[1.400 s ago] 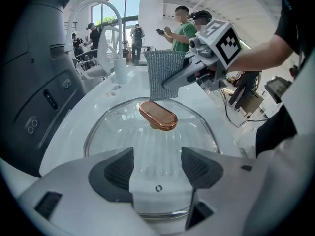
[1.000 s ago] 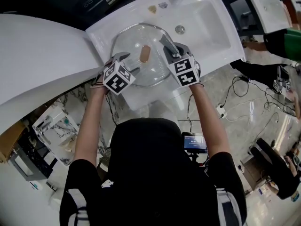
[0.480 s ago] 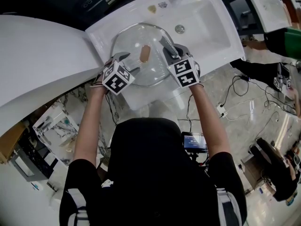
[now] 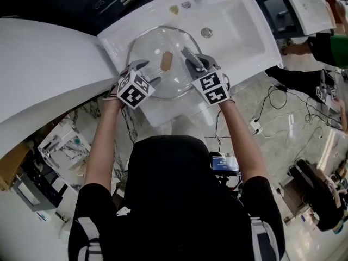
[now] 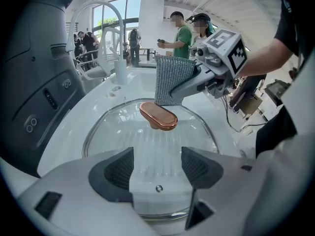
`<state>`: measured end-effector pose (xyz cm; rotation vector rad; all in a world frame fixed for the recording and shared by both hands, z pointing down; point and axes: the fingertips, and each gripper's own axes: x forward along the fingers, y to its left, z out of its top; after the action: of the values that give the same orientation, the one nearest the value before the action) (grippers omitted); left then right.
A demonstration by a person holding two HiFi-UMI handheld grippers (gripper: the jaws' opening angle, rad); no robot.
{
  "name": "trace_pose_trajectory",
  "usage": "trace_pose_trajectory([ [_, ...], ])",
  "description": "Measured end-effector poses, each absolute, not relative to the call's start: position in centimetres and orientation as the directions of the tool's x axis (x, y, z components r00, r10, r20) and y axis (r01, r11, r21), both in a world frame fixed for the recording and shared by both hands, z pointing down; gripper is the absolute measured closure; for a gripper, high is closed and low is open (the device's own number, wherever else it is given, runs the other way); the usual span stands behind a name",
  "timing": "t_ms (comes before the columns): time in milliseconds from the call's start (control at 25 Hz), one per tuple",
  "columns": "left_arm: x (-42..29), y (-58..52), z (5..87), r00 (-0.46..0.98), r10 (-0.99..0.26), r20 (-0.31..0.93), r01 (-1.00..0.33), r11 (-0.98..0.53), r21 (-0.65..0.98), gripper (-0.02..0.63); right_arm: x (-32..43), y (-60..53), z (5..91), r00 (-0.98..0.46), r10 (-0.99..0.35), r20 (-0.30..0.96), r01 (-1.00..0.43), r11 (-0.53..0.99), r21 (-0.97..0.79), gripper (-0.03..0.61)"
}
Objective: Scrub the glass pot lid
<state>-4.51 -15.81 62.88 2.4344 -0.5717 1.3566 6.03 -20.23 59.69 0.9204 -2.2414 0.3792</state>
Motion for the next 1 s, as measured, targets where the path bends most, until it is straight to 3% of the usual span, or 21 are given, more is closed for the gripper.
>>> trace_pose_trajectory([
  [1000,-4.3,-16.0,63.0,0.476,-0.197,0.857,-0.477,-0.877,0.063,0.339,4.1,-14.9,58.9,-0.659,-0.363,0.659,-0.606,0.775,-0.179,0.514],
])
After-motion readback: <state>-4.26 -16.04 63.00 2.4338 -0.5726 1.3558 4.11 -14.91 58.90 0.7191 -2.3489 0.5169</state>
